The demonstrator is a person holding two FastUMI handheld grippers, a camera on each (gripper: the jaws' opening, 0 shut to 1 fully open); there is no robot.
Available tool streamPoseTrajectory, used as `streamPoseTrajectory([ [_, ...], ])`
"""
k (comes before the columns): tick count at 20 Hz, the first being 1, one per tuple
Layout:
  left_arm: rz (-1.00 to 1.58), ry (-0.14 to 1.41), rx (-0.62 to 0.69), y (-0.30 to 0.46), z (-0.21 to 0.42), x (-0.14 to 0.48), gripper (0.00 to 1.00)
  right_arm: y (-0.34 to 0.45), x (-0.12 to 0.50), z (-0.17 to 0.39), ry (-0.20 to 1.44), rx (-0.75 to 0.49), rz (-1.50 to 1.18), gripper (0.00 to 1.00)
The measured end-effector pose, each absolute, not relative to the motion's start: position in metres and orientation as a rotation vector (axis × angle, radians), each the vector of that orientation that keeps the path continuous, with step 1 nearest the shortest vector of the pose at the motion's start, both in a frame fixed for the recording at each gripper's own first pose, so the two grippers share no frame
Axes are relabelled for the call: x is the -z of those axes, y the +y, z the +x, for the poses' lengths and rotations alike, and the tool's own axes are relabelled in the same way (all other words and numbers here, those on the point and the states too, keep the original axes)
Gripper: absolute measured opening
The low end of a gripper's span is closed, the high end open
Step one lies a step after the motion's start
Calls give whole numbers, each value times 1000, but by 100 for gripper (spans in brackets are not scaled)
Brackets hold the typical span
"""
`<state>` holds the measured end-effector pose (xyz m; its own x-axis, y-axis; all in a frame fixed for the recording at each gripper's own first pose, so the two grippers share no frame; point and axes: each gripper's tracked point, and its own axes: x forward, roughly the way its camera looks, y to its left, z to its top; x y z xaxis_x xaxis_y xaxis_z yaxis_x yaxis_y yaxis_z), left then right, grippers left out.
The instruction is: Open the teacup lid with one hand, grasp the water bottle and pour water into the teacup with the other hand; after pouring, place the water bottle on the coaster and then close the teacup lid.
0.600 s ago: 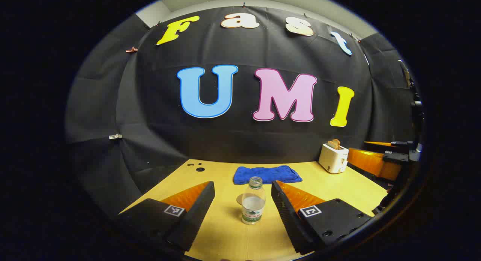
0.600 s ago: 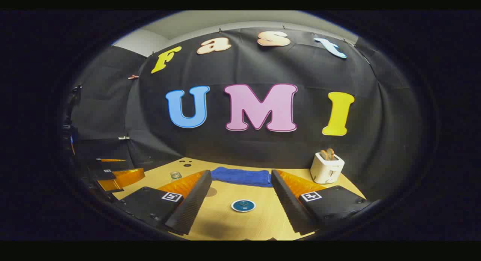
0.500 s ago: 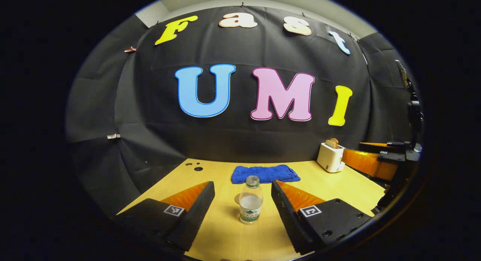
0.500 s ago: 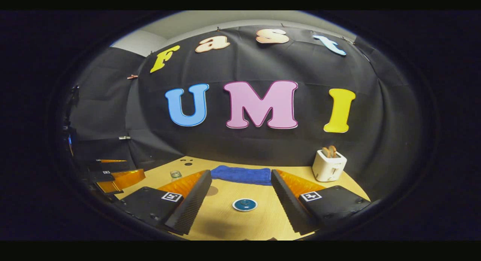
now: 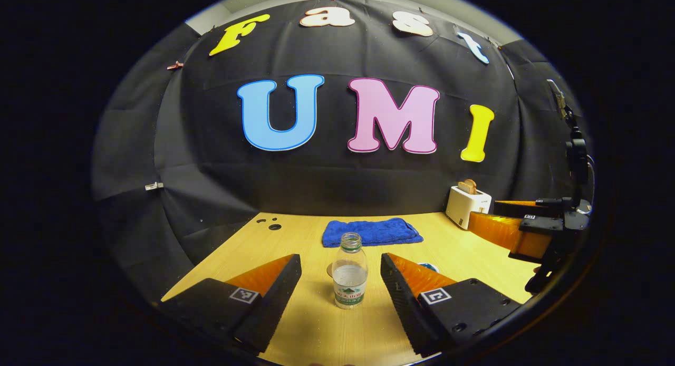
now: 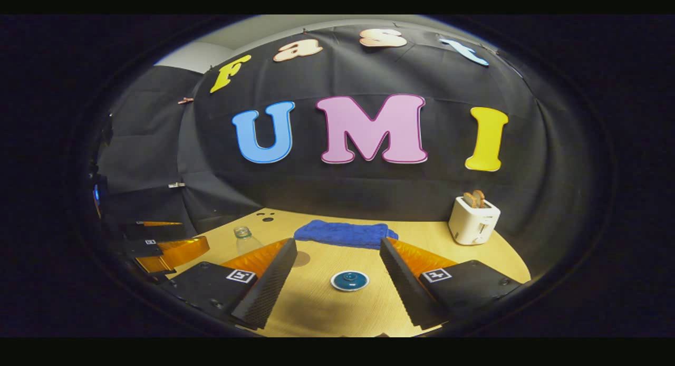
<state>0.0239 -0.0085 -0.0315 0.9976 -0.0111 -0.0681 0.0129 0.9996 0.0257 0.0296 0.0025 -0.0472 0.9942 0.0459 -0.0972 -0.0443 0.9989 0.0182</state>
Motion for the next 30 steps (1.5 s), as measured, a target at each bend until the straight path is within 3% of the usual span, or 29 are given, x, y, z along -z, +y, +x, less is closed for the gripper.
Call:
streamPoseTrajectory([
  [9, 20, 104, -3, -3, 40, 64, 95, -7, 87, 70, 142, -32, 18, 98],
  [17, -7, 204, -3, 6, 76, 141, 95, -27, 176, 133, 200, 23, 27, 98],
  [26, -52, 212, -47, 28, 88, 171, 95, -20, 218, 147, 202, -1, -59, 96],
  [27, -48, 214, -49, 29, 87, 173, 95, -19, 220, 149, 206, -4, -59, 95],
  [30, -68, 226, -54, 30, 85, 178, 96, -16, 228, 151, 223, -4, -59, 75],
])
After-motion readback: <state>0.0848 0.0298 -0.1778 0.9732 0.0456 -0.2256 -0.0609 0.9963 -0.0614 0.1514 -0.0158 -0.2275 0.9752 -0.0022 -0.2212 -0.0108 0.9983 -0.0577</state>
